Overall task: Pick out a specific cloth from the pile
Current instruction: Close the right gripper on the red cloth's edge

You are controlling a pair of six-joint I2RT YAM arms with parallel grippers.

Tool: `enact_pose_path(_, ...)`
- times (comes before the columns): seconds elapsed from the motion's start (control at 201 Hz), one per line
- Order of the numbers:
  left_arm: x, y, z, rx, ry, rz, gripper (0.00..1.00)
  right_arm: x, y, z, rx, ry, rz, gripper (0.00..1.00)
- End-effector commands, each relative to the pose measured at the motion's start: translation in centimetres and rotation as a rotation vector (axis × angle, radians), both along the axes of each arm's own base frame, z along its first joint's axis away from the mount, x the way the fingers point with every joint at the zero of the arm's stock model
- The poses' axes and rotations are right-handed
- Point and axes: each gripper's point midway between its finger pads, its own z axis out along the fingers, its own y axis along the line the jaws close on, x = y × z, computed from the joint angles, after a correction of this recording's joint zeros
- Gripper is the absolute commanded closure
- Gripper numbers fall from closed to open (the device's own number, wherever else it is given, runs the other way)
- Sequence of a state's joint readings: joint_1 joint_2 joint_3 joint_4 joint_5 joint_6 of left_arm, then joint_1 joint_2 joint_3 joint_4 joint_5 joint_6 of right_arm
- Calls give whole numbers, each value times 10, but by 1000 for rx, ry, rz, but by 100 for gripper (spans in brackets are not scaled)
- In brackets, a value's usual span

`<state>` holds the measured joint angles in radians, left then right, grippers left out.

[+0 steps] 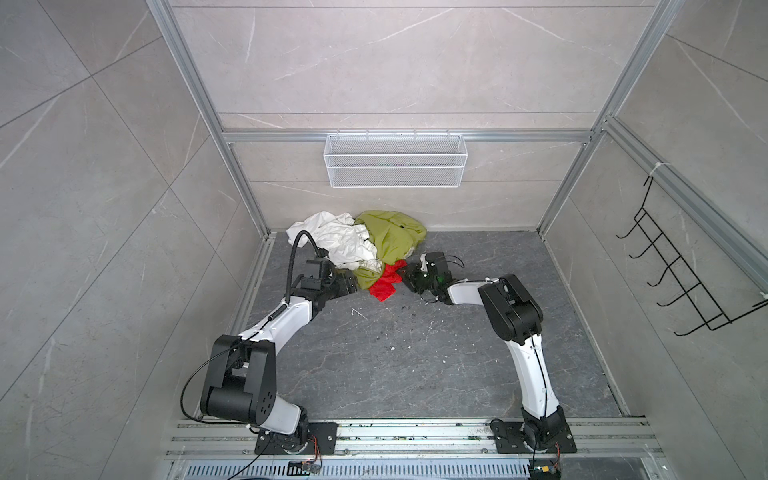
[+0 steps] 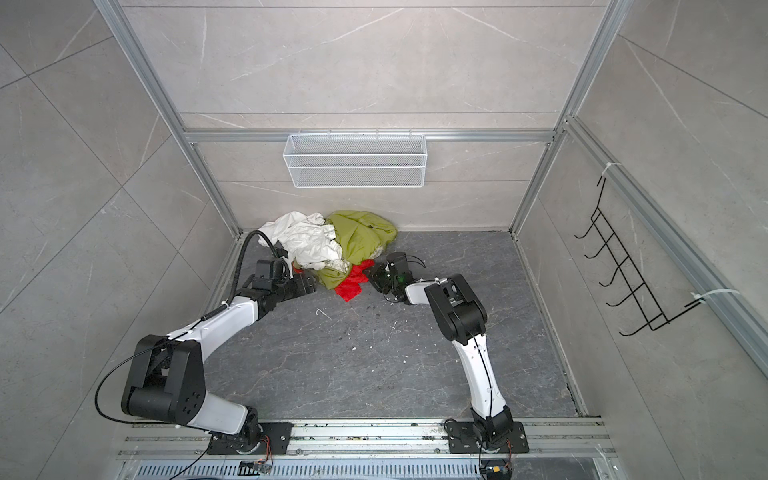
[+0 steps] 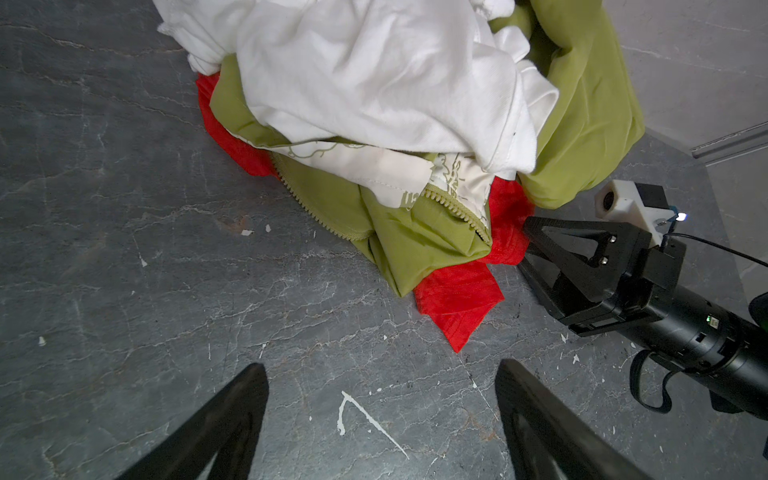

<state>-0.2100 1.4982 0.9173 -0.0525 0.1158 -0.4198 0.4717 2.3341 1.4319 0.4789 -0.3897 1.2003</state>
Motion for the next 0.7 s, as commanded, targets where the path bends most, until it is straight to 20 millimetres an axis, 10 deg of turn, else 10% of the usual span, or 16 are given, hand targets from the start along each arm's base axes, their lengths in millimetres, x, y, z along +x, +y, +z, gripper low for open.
enact_pose_path(0.0, 4, -7, 11, -24, -25, -17, 11, -4, 5, -21, -10, 44, -2, 55)
enact_pose_path(0.697, -2, -9, 15, -48, -19, -20, 11, 2, 13, 2, 26, -21, 14, 82)
